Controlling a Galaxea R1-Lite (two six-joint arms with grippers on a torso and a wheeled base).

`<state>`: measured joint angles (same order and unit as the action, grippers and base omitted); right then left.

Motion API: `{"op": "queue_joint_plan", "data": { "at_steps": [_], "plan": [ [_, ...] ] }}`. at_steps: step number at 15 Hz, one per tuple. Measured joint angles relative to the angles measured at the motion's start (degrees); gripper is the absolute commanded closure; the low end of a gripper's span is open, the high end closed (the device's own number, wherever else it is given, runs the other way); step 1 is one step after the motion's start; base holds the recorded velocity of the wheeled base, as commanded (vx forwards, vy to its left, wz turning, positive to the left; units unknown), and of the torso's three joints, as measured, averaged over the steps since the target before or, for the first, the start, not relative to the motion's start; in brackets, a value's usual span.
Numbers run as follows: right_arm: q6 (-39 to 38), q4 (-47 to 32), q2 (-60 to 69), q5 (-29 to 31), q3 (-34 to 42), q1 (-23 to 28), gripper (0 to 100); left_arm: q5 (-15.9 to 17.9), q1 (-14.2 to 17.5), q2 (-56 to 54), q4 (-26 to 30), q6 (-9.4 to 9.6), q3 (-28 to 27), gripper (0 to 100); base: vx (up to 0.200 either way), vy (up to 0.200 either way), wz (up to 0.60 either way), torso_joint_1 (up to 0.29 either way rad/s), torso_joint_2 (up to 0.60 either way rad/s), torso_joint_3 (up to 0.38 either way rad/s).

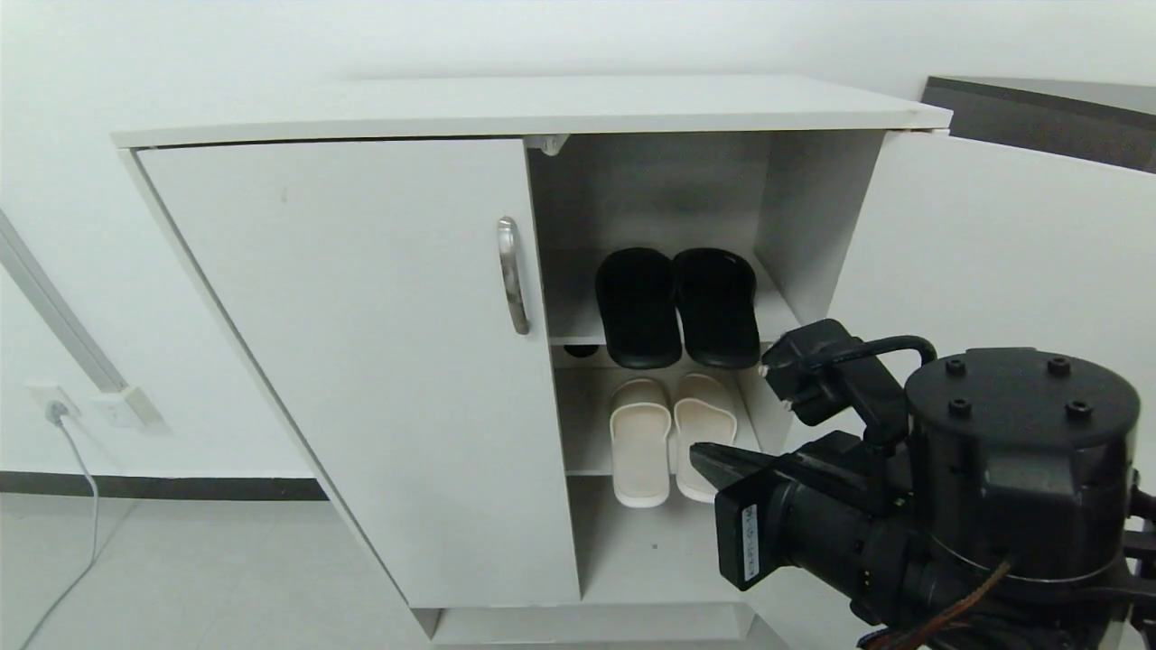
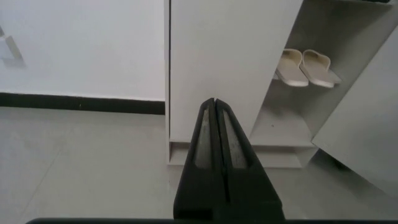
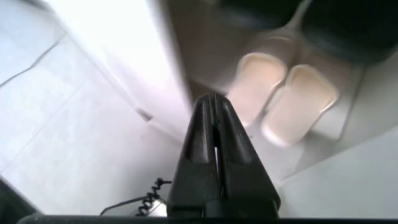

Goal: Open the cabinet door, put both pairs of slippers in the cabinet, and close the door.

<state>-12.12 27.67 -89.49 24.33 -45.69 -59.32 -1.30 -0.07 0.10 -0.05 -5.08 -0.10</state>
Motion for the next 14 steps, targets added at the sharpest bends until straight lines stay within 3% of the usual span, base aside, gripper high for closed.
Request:
{"op": "queue_joint_plan", "data": {
  "at_steps": [7, 14],
  "plan": [
    [0.07, 0.02, -0.17, 0.18, 0.18, -0.05, 100, 0.00, -0.02, 0.00, -0.02, 0.00, 0.00, 100, -0.200, 0.000, 0.00, 0.000, 0.00, 0.004],
    [0.18, 3.11, -2.71, 0.00, 1.32, 1.57, 100, -0.02, -0.02, 0.00, -0.02, -0.06, 0.00, 100, 0.000, 0.000, 0.00, 0.000, 0.00, 0.000]
  ]
}}
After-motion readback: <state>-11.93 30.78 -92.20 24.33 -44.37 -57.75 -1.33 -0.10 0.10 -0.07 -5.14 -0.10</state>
